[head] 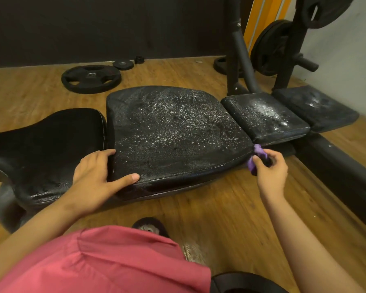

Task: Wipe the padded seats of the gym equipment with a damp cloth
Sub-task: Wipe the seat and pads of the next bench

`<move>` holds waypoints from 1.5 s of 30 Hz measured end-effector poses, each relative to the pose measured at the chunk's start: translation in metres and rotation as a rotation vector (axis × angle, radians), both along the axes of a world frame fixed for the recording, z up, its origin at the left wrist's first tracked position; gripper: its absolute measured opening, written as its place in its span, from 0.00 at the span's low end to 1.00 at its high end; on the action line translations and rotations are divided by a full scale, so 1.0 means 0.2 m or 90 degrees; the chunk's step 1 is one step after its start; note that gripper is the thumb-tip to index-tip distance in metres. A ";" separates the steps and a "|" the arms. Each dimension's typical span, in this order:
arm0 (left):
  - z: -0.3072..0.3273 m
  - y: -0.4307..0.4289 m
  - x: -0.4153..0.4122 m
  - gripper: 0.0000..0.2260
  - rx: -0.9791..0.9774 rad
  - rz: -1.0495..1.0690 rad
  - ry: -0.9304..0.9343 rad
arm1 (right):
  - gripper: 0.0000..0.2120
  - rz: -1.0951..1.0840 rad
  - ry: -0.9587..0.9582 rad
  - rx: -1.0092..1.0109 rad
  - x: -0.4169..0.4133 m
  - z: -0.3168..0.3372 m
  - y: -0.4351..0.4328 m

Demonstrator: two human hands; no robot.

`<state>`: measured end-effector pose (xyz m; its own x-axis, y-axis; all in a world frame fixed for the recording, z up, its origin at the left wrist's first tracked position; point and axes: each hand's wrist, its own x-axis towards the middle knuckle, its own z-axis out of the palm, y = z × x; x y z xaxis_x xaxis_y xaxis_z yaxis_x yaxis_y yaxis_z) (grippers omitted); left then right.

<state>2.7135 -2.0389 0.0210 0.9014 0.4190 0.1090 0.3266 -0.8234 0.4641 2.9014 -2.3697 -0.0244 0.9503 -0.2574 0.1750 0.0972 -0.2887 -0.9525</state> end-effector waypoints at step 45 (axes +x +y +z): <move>0.05 0.01 -0.06 0.48 -0.061 -0.042 0.004 | 0.12 0.272 -0.104 -0.122 -0.76 0.06 0.60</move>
